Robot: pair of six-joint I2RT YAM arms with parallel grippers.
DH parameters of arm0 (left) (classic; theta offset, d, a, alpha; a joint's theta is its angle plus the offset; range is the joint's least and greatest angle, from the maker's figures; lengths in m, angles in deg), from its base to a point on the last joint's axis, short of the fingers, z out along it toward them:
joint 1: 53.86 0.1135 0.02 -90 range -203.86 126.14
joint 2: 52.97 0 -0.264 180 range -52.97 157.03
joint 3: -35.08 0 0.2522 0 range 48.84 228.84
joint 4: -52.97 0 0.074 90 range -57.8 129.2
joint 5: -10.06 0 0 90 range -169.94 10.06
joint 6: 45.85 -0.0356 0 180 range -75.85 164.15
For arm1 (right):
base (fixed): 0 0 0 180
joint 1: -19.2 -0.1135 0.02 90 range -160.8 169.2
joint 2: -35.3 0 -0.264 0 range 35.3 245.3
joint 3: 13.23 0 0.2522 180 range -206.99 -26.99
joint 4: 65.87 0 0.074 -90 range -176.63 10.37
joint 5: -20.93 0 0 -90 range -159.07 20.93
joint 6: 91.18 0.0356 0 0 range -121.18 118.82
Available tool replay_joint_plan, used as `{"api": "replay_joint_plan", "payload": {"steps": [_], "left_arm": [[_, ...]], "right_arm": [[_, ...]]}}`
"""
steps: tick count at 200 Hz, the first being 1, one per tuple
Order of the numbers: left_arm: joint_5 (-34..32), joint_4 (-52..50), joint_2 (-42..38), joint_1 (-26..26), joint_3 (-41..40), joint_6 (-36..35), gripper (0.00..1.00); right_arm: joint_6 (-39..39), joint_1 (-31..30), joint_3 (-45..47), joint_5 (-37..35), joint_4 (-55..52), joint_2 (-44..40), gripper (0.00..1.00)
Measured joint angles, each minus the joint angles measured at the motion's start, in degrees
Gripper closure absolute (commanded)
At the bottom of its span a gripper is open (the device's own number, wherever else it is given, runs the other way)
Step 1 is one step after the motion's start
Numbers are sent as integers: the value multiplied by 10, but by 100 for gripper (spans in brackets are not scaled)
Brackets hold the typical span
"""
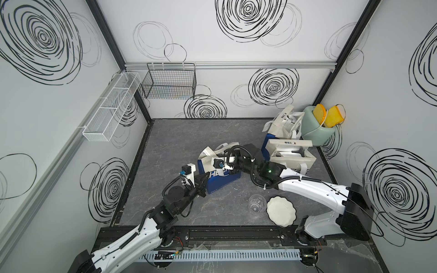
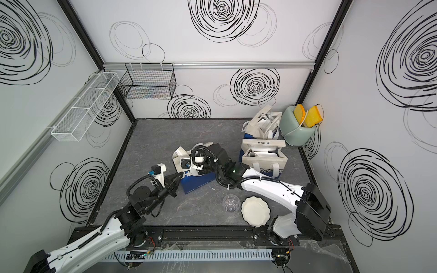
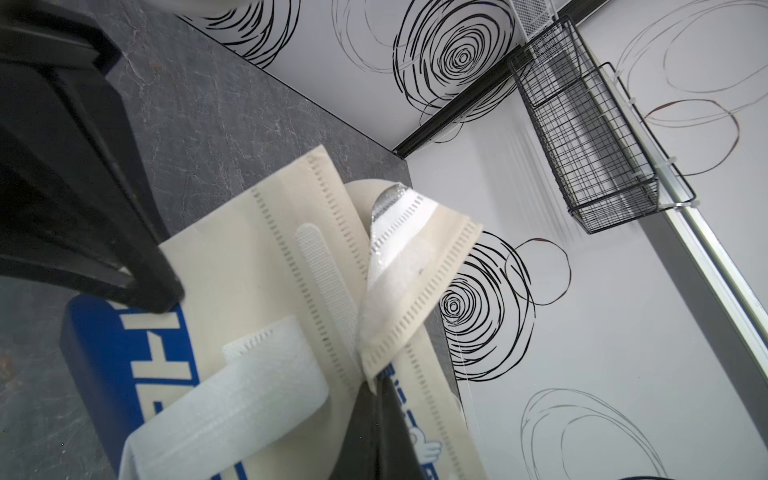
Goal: Open the takeout bag
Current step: Open the takeout bag at the center of the board.
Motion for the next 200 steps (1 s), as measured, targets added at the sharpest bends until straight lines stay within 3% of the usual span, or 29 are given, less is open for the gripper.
{"api": "replay_joint_plan", "payload": {"steps": [200], "left_arm": [[-1,14,-3,3,0,-1,100]], "right_arm": [[54,11,-61,26,-48,21,100]]}}
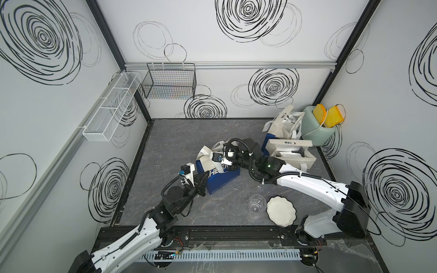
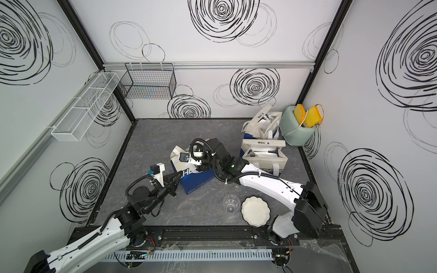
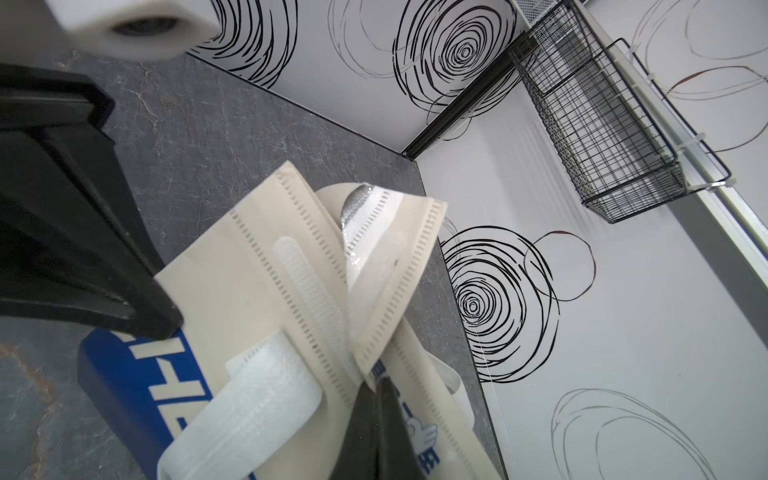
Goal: Open the takeout bag
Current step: Open the takeout bag at the center of the board.
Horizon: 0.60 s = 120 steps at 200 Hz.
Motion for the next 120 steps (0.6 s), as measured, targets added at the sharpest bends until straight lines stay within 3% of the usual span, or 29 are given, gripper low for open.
{"api": "replay_joint_plan", "payload": {"steps": [120], "left_arm": [[-3,2,-2,2,0,-1,100]], "right_arm": [[27,8,-29,18,-26,10,100]]}}
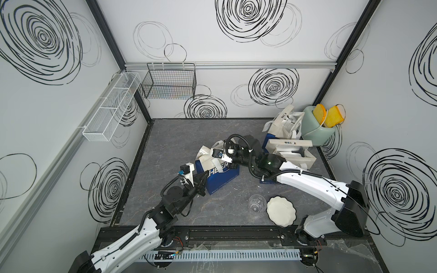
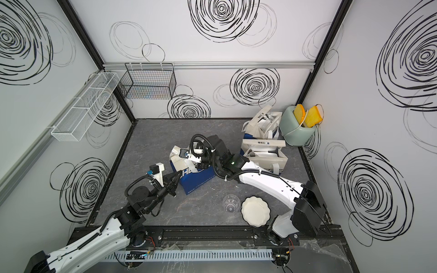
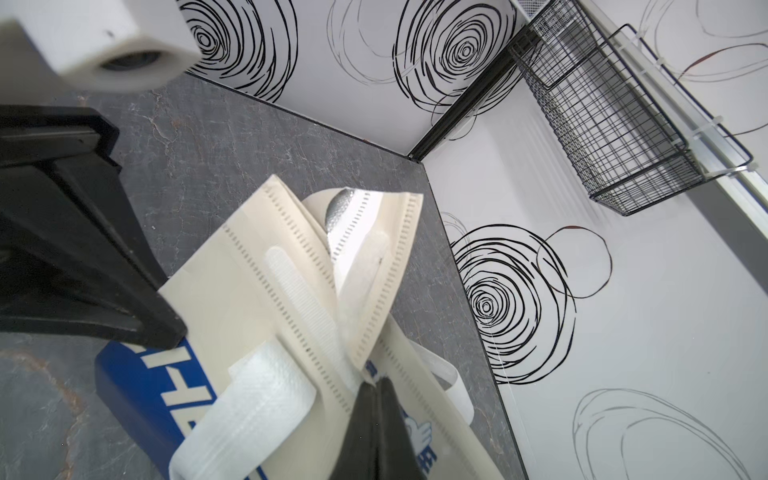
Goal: Open the takeout bag
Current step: Open the takeout bag at the center of the board.
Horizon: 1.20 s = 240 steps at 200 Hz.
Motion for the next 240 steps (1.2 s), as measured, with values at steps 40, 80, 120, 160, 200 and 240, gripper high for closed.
{"api": "replay_joint_plan", "payload": {"steps": [40,80,120,160,200,240], "left_arm": [[-1,-11,-2,2,-3,0,100],[3,-22,-2,2,-8,0,100],[3,-22,-3,2,-8,0,100],[4,-21,-2,2,-8,0,100],[4,-21,-2,3,-8,0,100],[8,-21,-2,5,-8,0,100]], "right_arm": [[5,9,-5,-12,24,0,100],[8,41,-52,-36,96,-12,100],[17,46,-21,-2,128,-45,67],[-11,53,63,72,119,-104,53],[-58,50,88,110,65,-108,54],[-97,25,88,101,35,-73,55]]}}
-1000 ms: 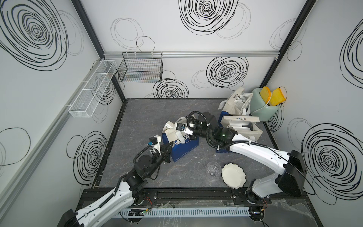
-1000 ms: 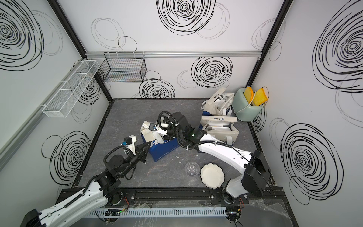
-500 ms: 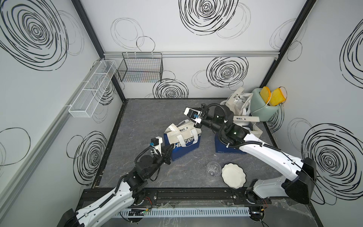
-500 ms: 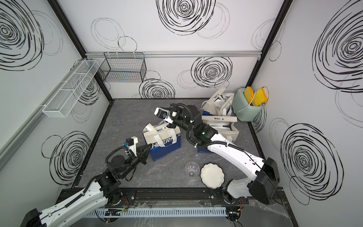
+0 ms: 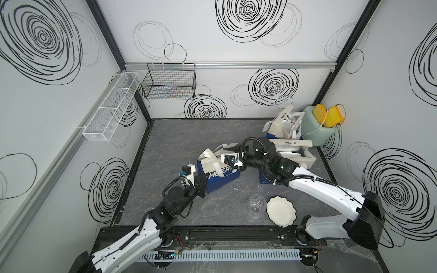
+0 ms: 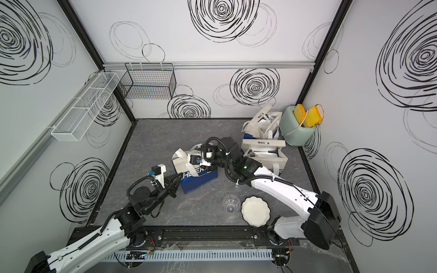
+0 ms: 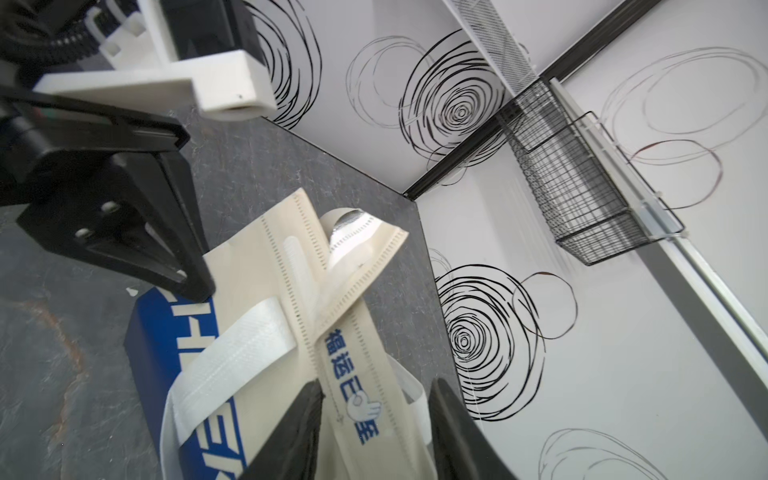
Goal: Open the takeout bag
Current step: Open the takeout bag at the center of the board.
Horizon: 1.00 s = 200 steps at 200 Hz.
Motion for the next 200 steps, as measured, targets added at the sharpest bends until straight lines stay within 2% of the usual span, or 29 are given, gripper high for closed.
{"api": "replay_joint_plan", "payload": {"steps": [49,80,133,200], "left_arm": [[0,0,0,0,0,0,100],[1,1,0,1,-1,0,100],[2,2,-3,1,-3,0,100],[4,3,-3,3,-4,0,100]], "right_arm": [[-16,-16,0,-21,-6,40,58],[-23,-20,0,-42,8,45,66],[-31,-23,-1,-71,16,45,70],[-51,-31,-8,-103,15,49,69]]}}
